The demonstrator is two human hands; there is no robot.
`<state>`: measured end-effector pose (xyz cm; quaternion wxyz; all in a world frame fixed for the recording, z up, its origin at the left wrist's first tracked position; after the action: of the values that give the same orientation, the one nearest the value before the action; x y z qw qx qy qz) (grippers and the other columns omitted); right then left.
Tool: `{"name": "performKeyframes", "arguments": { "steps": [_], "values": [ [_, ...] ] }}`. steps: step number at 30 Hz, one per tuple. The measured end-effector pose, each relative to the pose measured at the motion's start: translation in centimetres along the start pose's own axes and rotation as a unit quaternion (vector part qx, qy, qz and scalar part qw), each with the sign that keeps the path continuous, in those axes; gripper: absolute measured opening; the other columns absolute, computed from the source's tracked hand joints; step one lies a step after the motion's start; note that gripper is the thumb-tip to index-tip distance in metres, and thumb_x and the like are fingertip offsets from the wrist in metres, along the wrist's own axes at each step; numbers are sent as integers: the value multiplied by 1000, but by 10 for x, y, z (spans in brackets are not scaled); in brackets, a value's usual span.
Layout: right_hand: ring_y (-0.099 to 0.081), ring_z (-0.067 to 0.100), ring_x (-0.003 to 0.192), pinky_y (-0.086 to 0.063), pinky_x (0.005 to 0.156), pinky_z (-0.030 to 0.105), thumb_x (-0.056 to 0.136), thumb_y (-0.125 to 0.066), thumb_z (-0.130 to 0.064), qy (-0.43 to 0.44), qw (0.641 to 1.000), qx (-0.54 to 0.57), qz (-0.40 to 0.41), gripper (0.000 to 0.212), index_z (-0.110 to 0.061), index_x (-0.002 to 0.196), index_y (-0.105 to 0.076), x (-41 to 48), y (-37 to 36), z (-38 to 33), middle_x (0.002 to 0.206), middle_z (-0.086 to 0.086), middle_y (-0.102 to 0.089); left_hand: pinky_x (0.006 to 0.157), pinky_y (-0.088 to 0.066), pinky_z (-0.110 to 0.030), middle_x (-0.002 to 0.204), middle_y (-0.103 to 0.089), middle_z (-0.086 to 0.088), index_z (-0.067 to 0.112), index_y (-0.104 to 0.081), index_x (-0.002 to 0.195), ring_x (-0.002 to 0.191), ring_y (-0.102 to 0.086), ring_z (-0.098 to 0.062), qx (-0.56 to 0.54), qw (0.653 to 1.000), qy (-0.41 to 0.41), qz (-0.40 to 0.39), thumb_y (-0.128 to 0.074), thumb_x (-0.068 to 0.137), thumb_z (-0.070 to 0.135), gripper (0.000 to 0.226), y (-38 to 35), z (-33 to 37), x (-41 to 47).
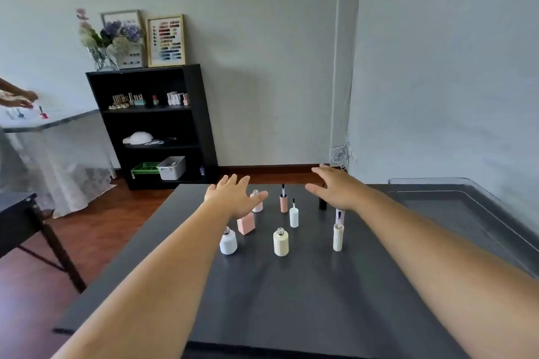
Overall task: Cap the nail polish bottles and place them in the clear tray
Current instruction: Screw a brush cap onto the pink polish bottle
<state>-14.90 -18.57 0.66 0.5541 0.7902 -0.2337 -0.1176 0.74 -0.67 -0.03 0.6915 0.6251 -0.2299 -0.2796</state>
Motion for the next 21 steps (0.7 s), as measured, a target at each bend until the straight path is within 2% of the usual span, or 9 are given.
{"name": "performKeyframes", "arguments": {
  "steps": [5, 7, 10, 12, 14, 17, 21],
  "values": [
    [-26, 22, 143, -27, 114, 42, 94, -40, -51, 23, 1000, -5, 14, 62, -21, 147, -29, -16, 0, -21, 158, 0, -24, 116, -10, -47, 159, -14, -3, 23, -14, 150, 147, -4, -22, 10, 1000, 2, 16, -27, 86, 71, 82, 0, -8, -23],
    [-33, 22, 139, -31, 111, 40, 92, -43, -52, 19, 1000, 3, 11, 60, -22, 144, -35, -13, -3, -27, 153, 1, -33, 113, -17, -44, 155, -27, -2, 21, -24, 148, 145, -15, -22, 10, 1000, -3, 18, -33, 86, 68, 78, -2, -9, -26],
    [-44, 23, 131, -38, 100, 34, 90, -48, -51, 12, 1000, 11, 3, 56, -22, 138, -44, -4, -6, -34, 146, 4, -44, 102, -29, -39, 138, -51, -2, 21, -38, 139, 130, -40, -23, 20, 1000, -3, 2, -44, 83, 62, 70, -3, -11, -26],
    [-49, 24, 124, -39, 92, 31, 90, -51, -48, 10, 1000, 17, -7, 53, -21, 134, -49, 5, -10, -38, 140, 7, -50, 99, -31, -38, 132, -55, -1, 24, -38, 138, 123, -47, -22, 15, 1000, -2, -22, -48, 82, 60, 68, -4, -13, -22],
    [-55, 24, 114, -43, 90, 31, 89, -56, -45, 11, 1000, 13, -18, 47, -17, 127, -56, 15, -14, -41, 130, 8, -57, 99, -33, -37, 130, -56, 4, 28, -43, 136, 121, -49, -20, 7, 999, -10, -32, -52, 82, 57, 62, -4, -16, -17],
    [-61, 24, 100, -49, 88, 36, 86, -63, -37, 6, 999, 22, -34, 37, -12, 113, -65, 34, -21, -45, 111, 7, -65, 89, -42, -33, 118, -63, 7, 30, -60, 117, 109, -55, -17, -5, 999, -27, -32, -59, 79, 47, 41, -4, -20, -7],
    [-63, 23, 91, -51, 83, 35, 80, -69, -29, -2, 997, 5, -72, 33, -10, 108, -67, 56, -27, -50, 106, 10, -68, 76, -44, -30, 98, -69, 5, 25, -68, 96, 94, -61, -18, -14, 998, -32, -43, -66, 74, 39, 27, -9, -25, 4]
  ]
}}
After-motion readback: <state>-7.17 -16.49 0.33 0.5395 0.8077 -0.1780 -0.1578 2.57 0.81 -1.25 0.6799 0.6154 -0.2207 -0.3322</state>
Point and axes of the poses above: each hand's wrist, its own x-axis towards the middle knuckle, its own y-axis out of the back of the hand, z = x × y, the point moved 1 cm from there along x, towards the middle knuckle
